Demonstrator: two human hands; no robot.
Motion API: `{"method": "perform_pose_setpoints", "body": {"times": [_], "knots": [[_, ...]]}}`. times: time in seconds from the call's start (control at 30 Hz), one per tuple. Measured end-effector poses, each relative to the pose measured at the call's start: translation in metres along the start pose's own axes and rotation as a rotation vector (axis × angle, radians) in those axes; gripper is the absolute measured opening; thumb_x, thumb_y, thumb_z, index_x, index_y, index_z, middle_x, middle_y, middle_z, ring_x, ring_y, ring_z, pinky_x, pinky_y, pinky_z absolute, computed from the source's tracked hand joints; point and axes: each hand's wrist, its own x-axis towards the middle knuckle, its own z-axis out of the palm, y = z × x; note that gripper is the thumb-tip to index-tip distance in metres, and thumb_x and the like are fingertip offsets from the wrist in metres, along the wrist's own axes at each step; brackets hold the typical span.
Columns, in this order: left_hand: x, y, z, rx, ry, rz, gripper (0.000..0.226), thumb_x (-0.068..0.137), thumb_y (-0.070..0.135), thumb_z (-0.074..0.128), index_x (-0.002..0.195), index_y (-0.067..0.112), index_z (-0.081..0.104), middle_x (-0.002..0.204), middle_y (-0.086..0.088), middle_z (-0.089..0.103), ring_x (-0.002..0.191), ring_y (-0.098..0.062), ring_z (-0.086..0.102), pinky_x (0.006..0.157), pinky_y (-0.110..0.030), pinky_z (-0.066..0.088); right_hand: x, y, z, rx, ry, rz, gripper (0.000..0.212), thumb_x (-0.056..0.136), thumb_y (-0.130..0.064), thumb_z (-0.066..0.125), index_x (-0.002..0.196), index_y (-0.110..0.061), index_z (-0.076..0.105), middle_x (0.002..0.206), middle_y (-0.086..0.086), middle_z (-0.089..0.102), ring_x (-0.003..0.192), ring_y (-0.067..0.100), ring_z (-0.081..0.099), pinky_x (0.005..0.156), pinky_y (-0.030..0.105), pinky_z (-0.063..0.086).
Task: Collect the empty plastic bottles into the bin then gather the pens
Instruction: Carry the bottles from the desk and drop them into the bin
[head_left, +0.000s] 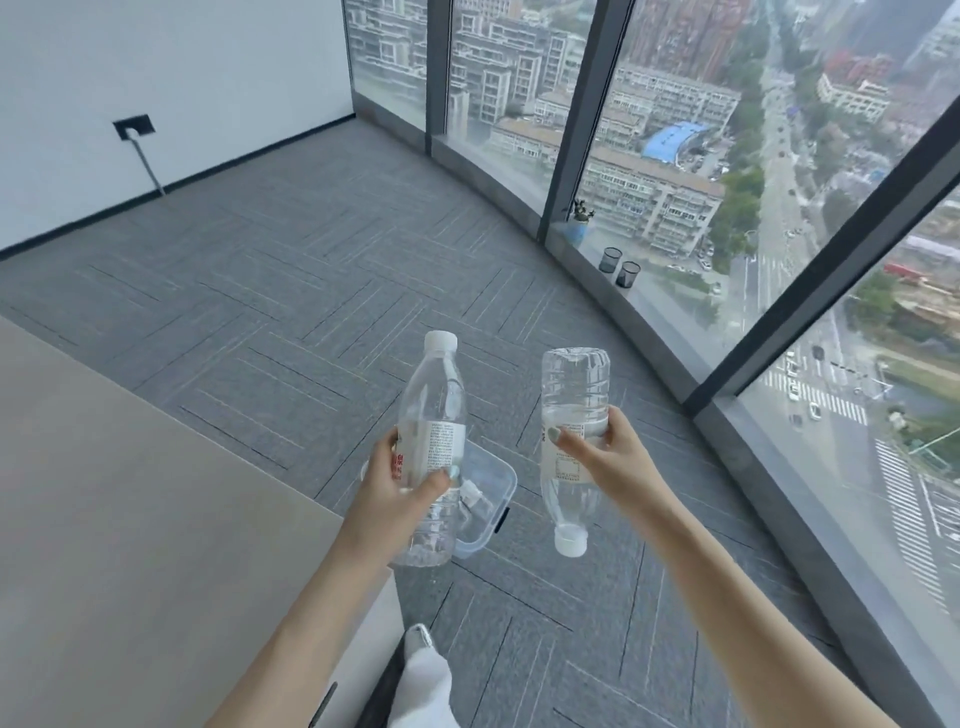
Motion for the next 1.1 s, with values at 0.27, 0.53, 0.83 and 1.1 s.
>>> {"method": "perform_pose_setpoints", "body": {"times": [0.27,0.53,0.83,1.1], "knots": [[0.114,0.002,-0.024,0.041,0.075,-0.097,0.063,0.086,0.030,0.061,0.138,0.029,0.026,0.118,0.004,0.050,0.086,0.002,0.052,0.060,-0.019,0.038,0.123,0.000,0.035,-0.086,-0.065,0.056,0.046,0.082,-0.029,0.070,0.120,-0.022,0.045,0.106,-0.011,0.057,0.090,-0.004,0.055,0.066,0.014,0.042],[0.192,-0.016,-0.043,0.049,0.168,-0.318,0.063,0.086,0.032,0.060,0.138,0.021,0.026,0.112,0.004,0.049,0.077,0.001,0.051,0.056,-0.020,0.037,0.224,0.038,0.085,-0.248,-0.225,0.175,0.051,0.078,-0.028,0.074,0.119,-0.021,0.045,0.112,-0.003,0.057,0.092,0.009,0.058,0.066,0.016,0.044],[0.269,-0.095,-0.001,-0.221,0.419,-0.631,0.042,0.084,0.035,0.060,0.116,0.019,0.038,0.097,0.004,0.057,0.079,-0.010,0.058,0.062,-0.028,0.047,0.339,0.151,0.155,-0.426,-0.521,0.437,0.052,0.079,-0.033,0.073,0.118,-0.012,0.047,0.100,0.000,0.063,0.081,0.007,0.061,0.059,0.018,0.046],[0.317,-0.175,0.054,-0.494,0.637,-0.824,0.037,0.083,0.036,0.062,0.108,0.019,0.040,0.091,0.004,0.052,0.078,-0.010,0.052,0.061,-0.029,0.039,0.402,0.248,0.183,-0.570,-0.596,0.577,0.065,0.082,-0.034,0.070,0.128,-0.007,0.034,0.080,-0.002,0.049,0.059,0.005,0.042,0.050,0.019,0.037]]}}
